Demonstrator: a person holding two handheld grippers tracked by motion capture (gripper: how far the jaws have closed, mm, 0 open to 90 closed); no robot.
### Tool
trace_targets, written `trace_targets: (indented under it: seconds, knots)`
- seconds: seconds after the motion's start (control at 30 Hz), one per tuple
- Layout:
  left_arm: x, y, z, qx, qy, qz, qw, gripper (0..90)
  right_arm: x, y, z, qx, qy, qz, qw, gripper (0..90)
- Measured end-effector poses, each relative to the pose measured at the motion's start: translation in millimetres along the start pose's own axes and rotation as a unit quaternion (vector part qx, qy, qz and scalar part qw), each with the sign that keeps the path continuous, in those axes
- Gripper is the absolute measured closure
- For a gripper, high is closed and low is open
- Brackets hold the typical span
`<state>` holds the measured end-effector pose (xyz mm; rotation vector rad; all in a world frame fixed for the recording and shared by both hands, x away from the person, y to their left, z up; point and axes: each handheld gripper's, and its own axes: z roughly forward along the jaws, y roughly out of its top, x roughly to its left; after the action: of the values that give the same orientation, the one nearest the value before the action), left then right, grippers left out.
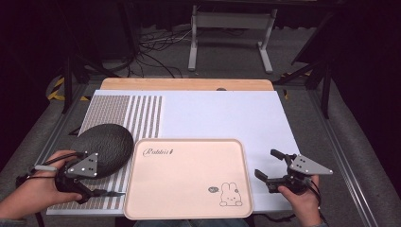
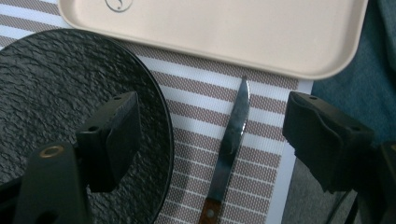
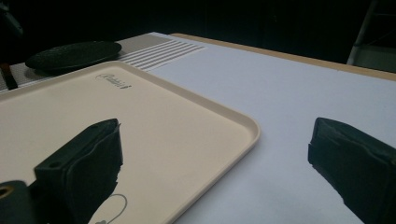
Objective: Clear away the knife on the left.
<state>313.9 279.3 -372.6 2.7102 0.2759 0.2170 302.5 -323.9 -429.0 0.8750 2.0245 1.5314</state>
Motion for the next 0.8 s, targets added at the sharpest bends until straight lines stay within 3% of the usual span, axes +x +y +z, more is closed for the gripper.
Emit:
trace_targets:
  seconds: [0.3,0.43,0.53,0.57,0.6,0.67,0.7,0.8]
  knots:
    - [3.9,-12.3,4.0,0.032,-0.013,0.012,0.9993,27.7,-0.2,-0.2,-0.3,-0.002,0.002,0.006,1.0,4.0]
    - [6.0,-20.4,8.8,0.066,-0.027,0.023,0.9972,33.2,-0.2,-0.3,-0.4,-0.002,0.004,0.006,1.0,3.9]
    - [6.1,-22.0,10.9,0.086,-0.022,0.03,0.9956,35.9,-0.2,-0.3,-0.7,-0.001,0.004,0.006,1.0,3.7]
    - [5.8,-22.8,13.7,0.116,-0.019,0.048,0.9919,37.2,0.0,-0.2,-0.8,-0.003,0.005,0.006,1.0,3.7]
    - [5.8,-22.8,13.7,0.116,-0.019,0.048,0.9919,38.6,0.1,-0.2,-0.8,-0.003,0.005,0.006,1.0,3.7]
    - [5.5,-24.3,18.4,0.14,-0.026,0.067,0.9876,41.4,0.6,-0.2,-0.8,-0.001,0.005,0.002,1.0,3.7]
    - [5.5,-24.3,18.4,0.14,-0.026,0.067,0.9876,42.3,0.6,-0.2,-0.8,-0.001,0.005,0.002,1.0,3.7]
    - [6.7,-26.8,24.2,0.174,-0.027,0.077,0.9814,44.2,1.5,-0.3,-0.5,0.0,0.007,0.003,1.0,3.6]
